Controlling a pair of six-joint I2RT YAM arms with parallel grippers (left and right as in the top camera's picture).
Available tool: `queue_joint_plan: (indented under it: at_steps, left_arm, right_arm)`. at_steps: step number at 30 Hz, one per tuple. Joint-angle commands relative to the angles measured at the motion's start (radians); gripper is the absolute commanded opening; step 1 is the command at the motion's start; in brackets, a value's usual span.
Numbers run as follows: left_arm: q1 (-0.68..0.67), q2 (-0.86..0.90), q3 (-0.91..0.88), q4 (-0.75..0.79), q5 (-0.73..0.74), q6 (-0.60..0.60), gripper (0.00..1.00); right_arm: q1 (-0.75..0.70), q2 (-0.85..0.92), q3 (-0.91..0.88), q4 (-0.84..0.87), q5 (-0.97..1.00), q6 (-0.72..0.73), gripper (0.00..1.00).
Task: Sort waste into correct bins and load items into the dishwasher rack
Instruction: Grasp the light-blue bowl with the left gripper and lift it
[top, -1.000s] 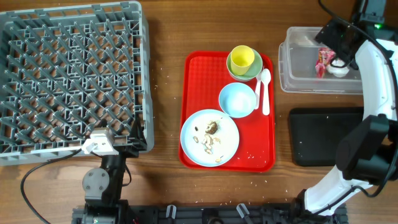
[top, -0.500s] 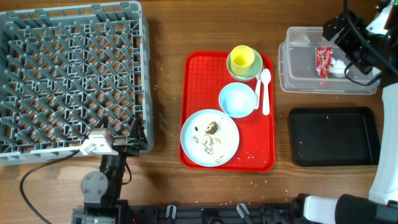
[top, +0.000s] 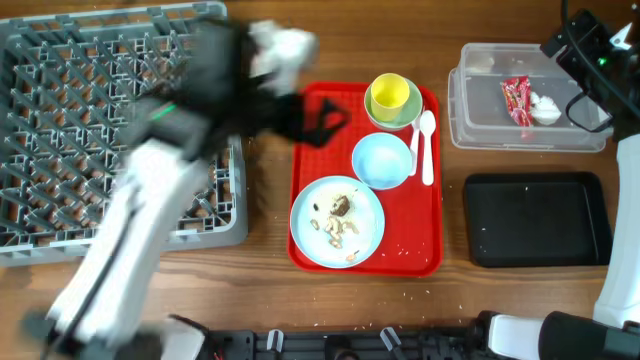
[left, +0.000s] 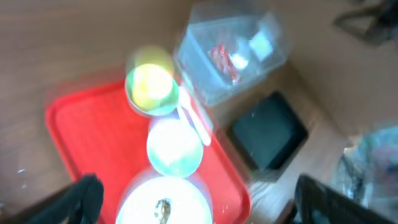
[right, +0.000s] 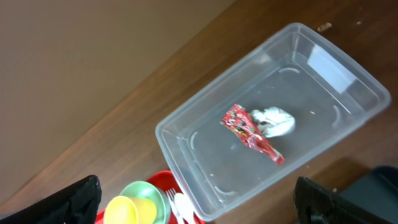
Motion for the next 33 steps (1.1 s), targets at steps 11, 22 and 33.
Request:
queue_joint_plan:
  at_steps: [11, 22, 33]
  left_arm:
    - [-0.537, 0.647, 0.169, 0.081, -0.509, 0.019, 0.7]
    - [-0.549, 0.764, 0.166, 0.152, -0.576, -0.059, 0.33]
    - [-0.56, 0.634, 0.174, 0.139, -0.576, -0.15, 0.04]
  right_arm:
    - [-0.003, -0.005, 0.003, 0.003, 0.016, 0.006, 1.0]
    - [-0.003, -0.005, 0.003, 0.003, 0.016, 0.006, 1.0]
    - [-0.003, -0.005, 0.003, 0.003, 0.016, 0.006, 1.0]
